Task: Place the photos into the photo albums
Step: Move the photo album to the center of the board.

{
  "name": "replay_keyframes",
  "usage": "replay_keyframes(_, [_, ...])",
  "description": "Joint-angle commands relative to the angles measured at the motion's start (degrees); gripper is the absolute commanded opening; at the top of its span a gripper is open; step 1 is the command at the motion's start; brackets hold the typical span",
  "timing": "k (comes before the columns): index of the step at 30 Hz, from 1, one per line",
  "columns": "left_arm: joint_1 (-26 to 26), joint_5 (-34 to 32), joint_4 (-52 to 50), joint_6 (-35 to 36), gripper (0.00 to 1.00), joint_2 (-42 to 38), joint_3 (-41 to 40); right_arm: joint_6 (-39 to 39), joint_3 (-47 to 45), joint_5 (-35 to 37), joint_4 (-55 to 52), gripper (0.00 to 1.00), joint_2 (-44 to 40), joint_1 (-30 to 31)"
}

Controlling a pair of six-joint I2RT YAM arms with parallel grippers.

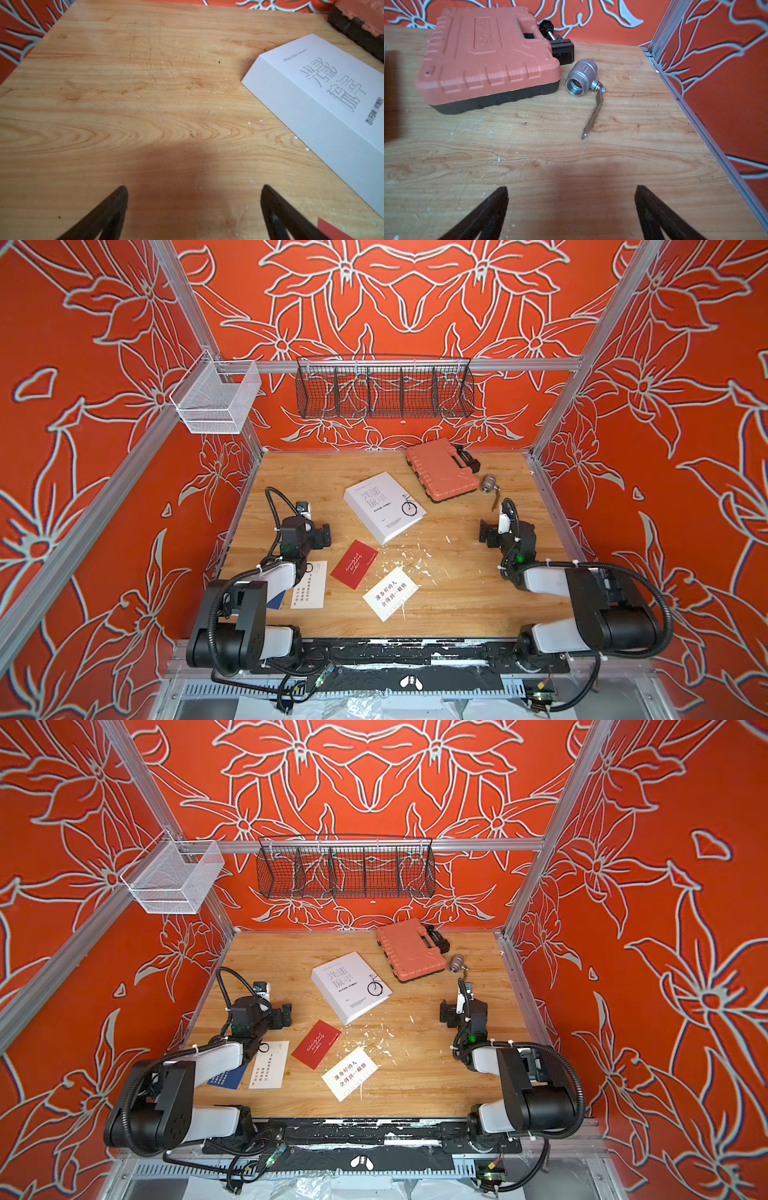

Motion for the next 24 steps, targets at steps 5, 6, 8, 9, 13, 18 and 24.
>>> replay_keyframes(5, [-0.24,0.58,0.74,0.47,0.97,-0.05,0.46,-0.28,0.90,-0.75,-0.41,0.98,-0.57,-0.30])
replay_keyframes(6, [-0.24,0.58,0.70,0.43,0.97,-0.11,0.43,-0.27,0.98,-0.80,-0.58,0.98,-0.57,-0.30])
replay_keyframes(8, [-0.19,0.58,0.69,0.45,0.97,-0.04,0.46,-0.19,0.98,-0.84,-0.58,0.98,-0.57,-0.30])
replay_keyframes(9, [-0.20,0.58,0.70,0.43,0.97,-0.07,0.45,-0.08,1.11,-0.93,-0.79,0.98,-0.49,-0.35])
replay_keyframes(13, [-0.24,0.58,0.70,0.43,0.97,0.01,0.46,0.28,1.29,-2.07,-1.08,0.98,-0.48,-1.15])
replay_keyframes(18, [-0.20,0.58,0.72,0.43,0.97,-0.02,0.46,0.25,1.36,-2.16,-1.20,0.98,-0.39,-1.18])
replay_keyframes(24, [-0.14,0.41,0.72,0.28,0.97,-0.19,0.47,0.07,1.12,-2.16,-0.92,0.98,-0.74,-1.20])
